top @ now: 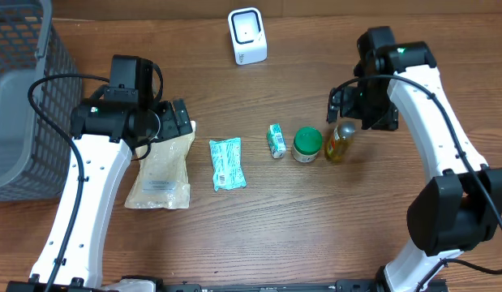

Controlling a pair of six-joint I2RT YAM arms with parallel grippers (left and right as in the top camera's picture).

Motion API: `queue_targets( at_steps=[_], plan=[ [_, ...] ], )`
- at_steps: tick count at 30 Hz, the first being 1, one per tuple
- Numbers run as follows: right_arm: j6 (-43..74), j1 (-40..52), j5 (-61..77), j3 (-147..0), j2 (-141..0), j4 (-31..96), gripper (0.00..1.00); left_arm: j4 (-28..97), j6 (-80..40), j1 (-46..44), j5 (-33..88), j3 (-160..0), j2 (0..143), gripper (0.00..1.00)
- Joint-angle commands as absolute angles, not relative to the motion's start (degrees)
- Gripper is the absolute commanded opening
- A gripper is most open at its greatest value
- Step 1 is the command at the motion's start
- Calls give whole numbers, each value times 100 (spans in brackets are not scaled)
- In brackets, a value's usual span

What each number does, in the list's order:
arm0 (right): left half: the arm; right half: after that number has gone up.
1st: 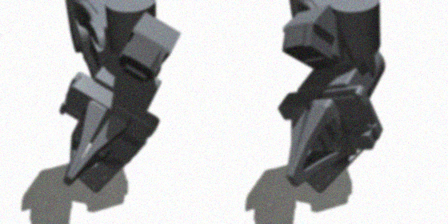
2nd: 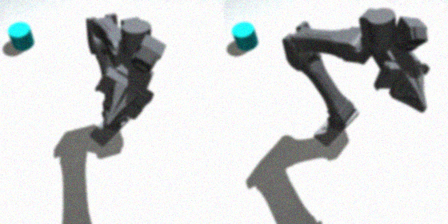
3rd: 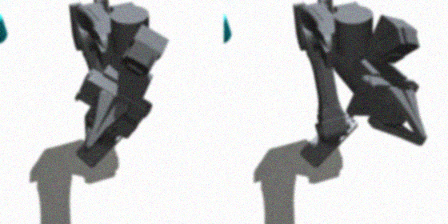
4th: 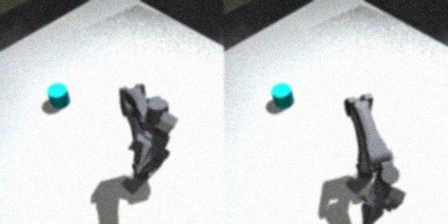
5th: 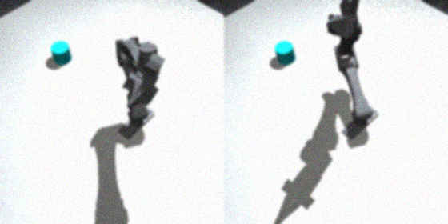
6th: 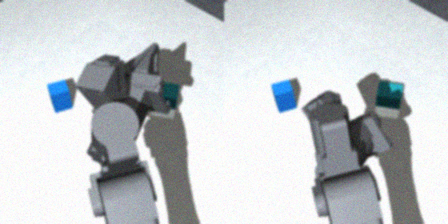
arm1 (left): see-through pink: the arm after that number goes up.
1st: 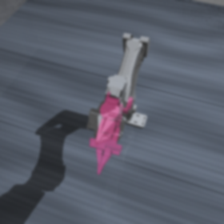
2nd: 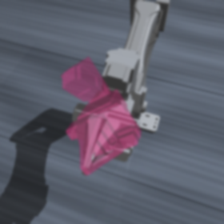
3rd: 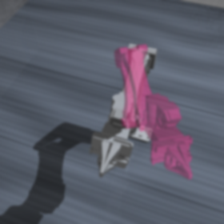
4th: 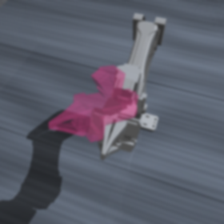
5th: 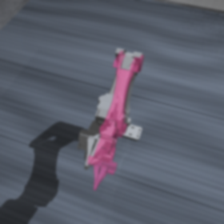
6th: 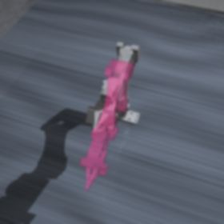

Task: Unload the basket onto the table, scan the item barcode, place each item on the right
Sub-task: 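Lower the right gripper around the oil bottle and close on it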

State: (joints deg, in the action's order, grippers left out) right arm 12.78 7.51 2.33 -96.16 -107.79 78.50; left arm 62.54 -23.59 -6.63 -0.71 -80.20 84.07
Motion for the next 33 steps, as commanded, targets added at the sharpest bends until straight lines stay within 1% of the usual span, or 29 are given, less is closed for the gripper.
queue_targets(
  at_steps=[1,4,6,11,17,20,22,24,33],
  plan=[
    [1234,749,272,-9402,-10665,7728,100,6254,-2314,-644,-106,-8064,8401,100],
    [1236,749,272,-9325,-10665,7706,98,6254,-2314,-644,-106,-8064,8401,100],
    [1236,749,272,-9284,-10665,7690,95,6254,-2314,-644,-106,-8064,8401,99],
    [1236,749,272,-9032,-10665,7428,93,6254,-2314,-644,-106,-8064,8401,100],
    [1236,749,272,-8917,-10665,7341,82,6254,-2314,-644,-106,-8064,8401,100],
    [1236,749,272,-8917,-10665,7376,80,6254,-2314,-644,-104,-8064,8401,100],
    [1236,749,272,-8917,-10665,7373,74,6254,-2314,-644,-106,-8064,8401,100],
    [1236,749,272,-8917,-10665,7352,71,6254,-2311,-644,-106,-8064,8401,99],
    [1374,755,279,-8917,-10665,7288,72,6254,-2314,-644,-106,-8064,8401,100]
  ],
)
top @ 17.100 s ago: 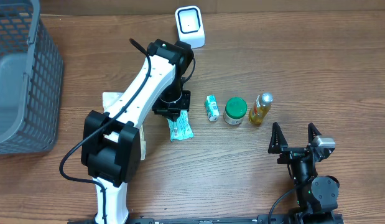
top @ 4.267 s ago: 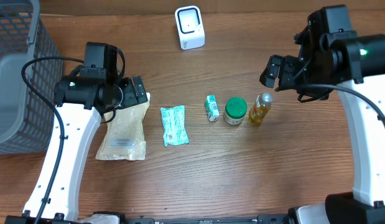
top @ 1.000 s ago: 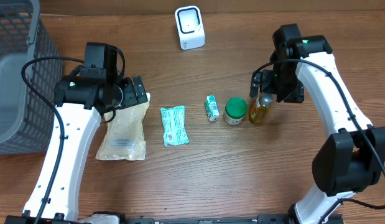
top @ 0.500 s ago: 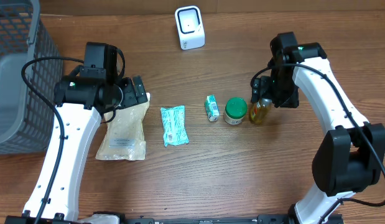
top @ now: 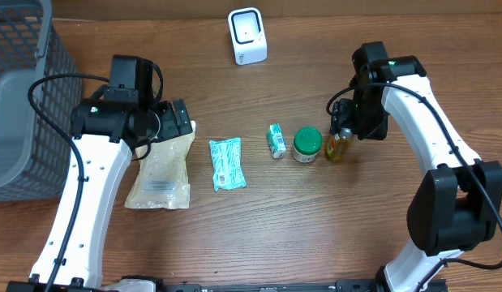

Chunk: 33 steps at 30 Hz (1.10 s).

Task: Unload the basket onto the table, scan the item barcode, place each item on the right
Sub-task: 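Lower the right gripper around the oil bottle and close on it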

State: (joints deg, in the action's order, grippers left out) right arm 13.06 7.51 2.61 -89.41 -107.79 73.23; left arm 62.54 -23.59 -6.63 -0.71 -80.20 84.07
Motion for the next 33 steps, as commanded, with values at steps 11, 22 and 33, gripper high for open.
queue_targets(
  at_steps=[11,22,33],
  plan=[
    [1367,781,565,-8908,-10665,7227,72,6254,-2314,-644,-106,-8064,8401,99],
    [1365,808,548,-8584,-10665,6991,72,6254,-2314,-644,-106,-8064,8401,100],
    [1343,801,521,-8608,-10663,6995,53,6254,-2314,-644,-106,-8064,8401,100]
  ],
)
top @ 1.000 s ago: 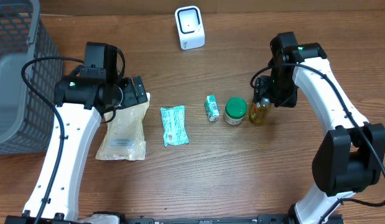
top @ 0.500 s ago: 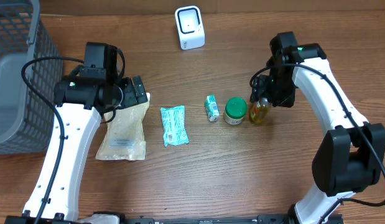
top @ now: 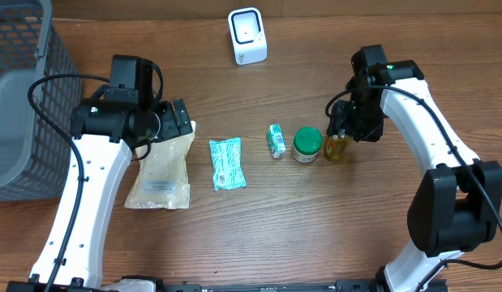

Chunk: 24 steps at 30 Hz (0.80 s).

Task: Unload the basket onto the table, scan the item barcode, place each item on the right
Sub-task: 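Lower the right gripper around the oil bottle and close on it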

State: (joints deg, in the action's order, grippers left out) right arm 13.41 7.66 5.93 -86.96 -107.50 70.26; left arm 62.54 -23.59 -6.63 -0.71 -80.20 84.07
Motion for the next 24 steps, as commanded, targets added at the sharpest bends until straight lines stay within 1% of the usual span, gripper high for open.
queue_targets(
  at_steps=[1,4,7,9,18,20,23,24],
  plan=[
    [1345,801,499,-8650,-10663,7039,52,6254,-2314,-644,-106,-8064,8401,100],
    [1345,801,401,-8853,-10663,7234,52,6254,-2314,-644,-106,-8064,8401,100],
    [1345,801,307,-9135,-10661,7474,46,6254,-2314,-644,-106,-8064,8401,100],
    [1345,801,307,-9341,-10654,7636,45,6254,-2314,-644,-106,-8064,8401,100],
    [1347,694,576,-9808,-10291,7994,45,6254,-2314,-644,-106,-8064,8401,99],
    [1354,626,613,-9808,-10156,8012,48,6254,-2314,-644,-106,-8064,8401,99],
    [1347,580,613,-9806,-10092,8062,58,6254,-2314,-644,-106,-8064,8401,100],
    [1347,582,613,-9797,-10095,8068,63,6254,-2314,-644,-106,-8064,8401,100]
  ],
)
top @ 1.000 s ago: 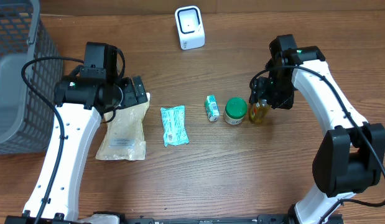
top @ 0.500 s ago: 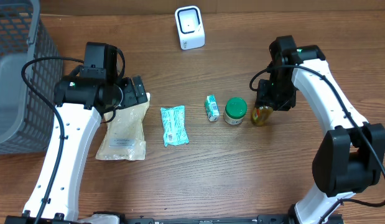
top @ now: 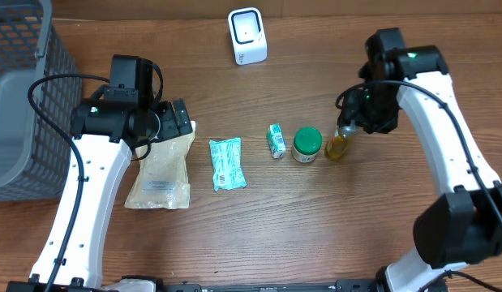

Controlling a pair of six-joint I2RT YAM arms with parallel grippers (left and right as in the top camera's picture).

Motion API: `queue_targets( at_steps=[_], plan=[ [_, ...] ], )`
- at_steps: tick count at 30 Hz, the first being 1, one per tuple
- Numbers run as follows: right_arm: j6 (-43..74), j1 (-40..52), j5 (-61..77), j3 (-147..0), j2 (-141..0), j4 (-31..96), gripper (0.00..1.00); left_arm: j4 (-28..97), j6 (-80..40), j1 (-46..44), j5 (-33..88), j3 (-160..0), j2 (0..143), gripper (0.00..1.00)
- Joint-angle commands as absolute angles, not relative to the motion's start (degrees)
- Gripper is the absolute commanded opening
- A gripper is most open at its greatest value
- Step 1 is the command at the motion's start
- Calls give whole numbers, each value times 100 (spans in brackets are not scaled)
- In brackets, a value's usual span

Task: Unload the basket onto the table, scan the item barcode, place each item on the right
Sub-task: 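Lower the right gripper around the oil bottle and close on it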

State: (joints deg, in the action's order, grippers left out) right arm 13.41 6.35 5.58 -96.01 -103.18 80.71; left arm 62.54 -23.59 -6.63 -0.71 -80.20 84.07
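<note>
A white barcode scanner [top: 247, 36] stands at the back middle of the table. In a row across the middle lie a beige pouch [top: 159, 172], a teal packet [top: 227, 163], a small green carton [top: 276, 140], a green-lidded jar [top: 306, 144] and a small yellow bottle [top: 337, 148]. The bottle leans to the right, its top between the fingers of my right gripper [top: 346, 130], which looks shut on it. My left gripper [top: 180, 120] hovers open over the pouch's top edge, holding nothing.
A grey mesh basket [top: 23, 97] fills the left edge of the table. The jar stands right against the bottle's left side. Bare wood table [top: 267, 235] stretches in front of the row of items.
My right arm has shifted right and slightly back. The yellow bottle, upright before, now leans right with its top at the right gripper. The left arm has not moved.
My right gripper first hung just behind the upright yellow bottle. It then stood lower and closer over the bottle's top at the two later moments. Now the arm sits farther right and the bottle tilts with it. The left arm and other items stayed put.
</note>
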Motion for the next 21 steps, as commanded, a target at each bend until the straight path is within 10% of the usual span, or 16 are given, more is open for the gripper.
queue_targets(
  at_steps=[1,4,11,15,21],
  plan=[
    [1347,582,613,-9771,-10106,8073,70,6254,-2314,-644,-106,-8064,8401,99],
    [1350,637,635,-9655,-10106,8060,100,6254,-2314,-644,-106,-8064,8401,100],
    [1297,637,1039,-9633,-10106,7898,100,6254,-2314,-644,-106,-8064,8401,100],
    [1179,637,906,-9631,-10106,7990,61,6254,-2314,-644,-106,-8064,8401,99],
    [1192,720,906,-9369,-10106,7961,59,6254,-2314,-644,-106,-8064,8401,100]
  ],
)
